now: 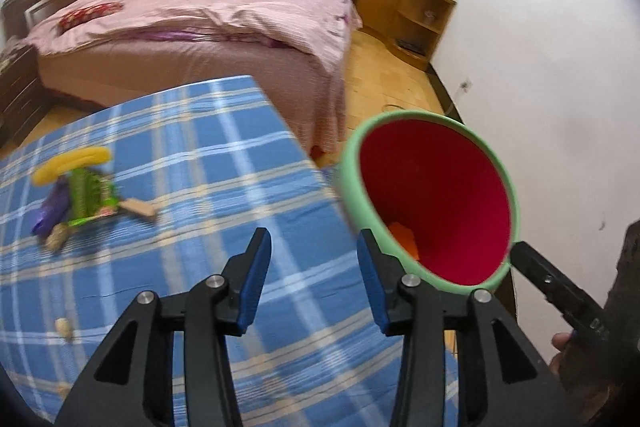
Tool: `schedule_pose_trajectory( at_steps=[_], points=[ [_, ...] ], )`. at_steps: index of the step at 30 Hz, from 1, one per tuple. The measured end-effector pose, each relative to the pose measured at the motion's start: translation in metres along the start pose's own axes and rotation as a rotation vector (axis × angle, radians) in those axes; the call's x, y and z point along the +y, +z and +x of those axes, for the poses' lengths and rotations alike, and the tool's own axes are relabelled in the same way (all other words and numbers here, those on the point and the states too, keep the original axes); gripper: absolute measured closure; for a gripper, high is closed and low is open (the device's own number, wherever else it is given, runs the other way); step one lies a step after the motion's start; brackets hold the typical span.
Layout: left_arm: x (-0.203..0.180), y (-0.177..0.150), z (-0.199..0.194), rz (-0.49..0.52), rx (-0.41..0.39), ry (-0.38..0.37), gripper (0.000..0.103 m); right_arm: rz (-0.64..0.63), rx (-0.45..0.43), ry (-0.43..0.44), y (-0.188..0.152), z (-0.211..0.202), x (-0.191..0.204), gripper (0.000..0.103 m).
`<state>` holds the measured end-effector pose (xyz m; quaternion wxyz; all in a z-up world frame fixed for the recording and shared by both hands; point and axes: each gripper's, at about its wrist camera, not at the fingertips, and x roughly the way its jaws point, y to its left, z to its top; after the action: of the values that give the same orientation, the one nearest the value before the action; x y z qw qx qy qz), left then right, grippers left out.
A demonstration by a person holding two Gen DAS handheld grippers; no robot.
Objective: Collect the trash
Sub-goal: 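Grasp the purple plastic bag with the left gripper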
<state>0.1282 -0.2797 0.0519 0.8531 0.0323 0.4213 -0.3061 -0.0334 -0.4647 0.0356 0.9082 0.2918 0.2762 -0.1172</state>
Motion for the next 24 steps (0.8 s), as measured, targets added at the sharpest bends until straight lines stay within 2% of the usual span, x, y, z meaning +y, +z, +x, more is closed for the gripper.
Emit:
schedule_pose_trajectory(
  at_steps=[16,24],
  points=[
    [0.131,-0.005,-0.044,-0.109,-0.054,0.201,0.058,-0.009,0.016,0.012,-0.02,0.006,0.042,0.036],
    [0.192,0.002,-0.033,-0.163,-0.018,0.273,0.058,-0.013,0.046,-0.006,-0.026,0.02,0.051,0.036]
  ],
)
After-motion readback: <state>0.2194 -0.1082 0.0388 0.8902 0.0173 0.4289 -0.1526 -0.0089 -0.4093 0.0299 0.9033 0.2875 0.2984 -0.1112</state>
